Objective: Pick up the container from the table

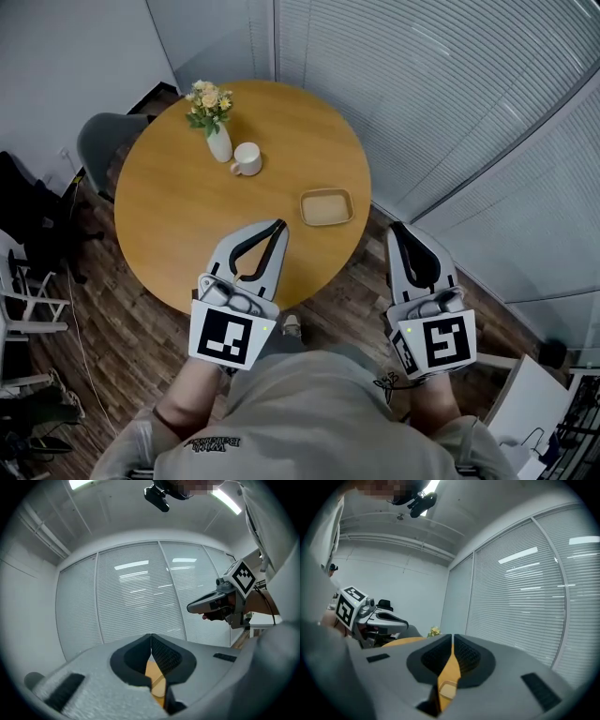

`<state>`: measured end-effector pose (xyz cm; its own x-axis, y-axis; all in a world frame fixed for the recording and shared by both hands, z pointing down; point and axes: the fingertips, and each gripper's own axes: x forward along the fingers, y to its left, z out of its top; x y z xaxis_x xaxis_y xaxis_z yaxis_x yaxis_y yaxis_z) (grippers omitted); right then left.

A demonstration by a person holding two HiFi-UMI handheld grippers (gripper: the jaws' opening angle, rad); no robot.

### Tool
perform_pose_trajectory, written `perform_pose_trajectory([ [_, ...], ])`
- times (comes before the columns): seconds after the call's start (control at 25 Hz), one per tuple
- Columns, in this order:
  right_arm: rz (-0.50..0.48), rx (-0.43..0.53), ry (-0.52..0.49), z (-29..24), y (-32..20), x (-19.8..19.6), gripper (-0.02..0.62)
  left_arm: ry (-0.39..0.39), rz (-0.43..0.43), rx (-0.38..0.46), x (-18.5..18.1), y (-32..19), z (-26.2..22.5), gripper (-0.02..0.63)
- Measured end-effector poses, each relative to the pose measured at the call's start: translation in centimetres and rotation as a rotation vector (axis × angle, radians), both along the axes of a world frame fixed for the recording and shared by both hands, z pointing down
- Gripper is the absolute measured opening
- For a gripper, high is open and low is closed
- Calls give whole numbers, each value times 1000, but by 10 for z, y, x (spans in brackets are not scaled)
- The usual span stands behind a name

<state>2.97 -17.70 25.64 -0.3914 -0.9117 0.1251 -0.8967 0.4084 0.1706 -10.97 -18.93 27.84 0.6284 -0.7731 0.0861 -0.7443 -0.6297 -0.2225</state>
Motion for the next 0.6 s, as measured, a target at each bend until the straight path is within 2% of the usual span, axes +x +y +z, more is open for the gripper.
perform_pose_trajectory([
  [0.32,5,1,-6,-1,-18,18,35,4,-14,-30,12,-16,8,20],
  [0.6,-39,-8,-31,5,-31,39,35,-3,-47,-33,39,-25,10,20],
])
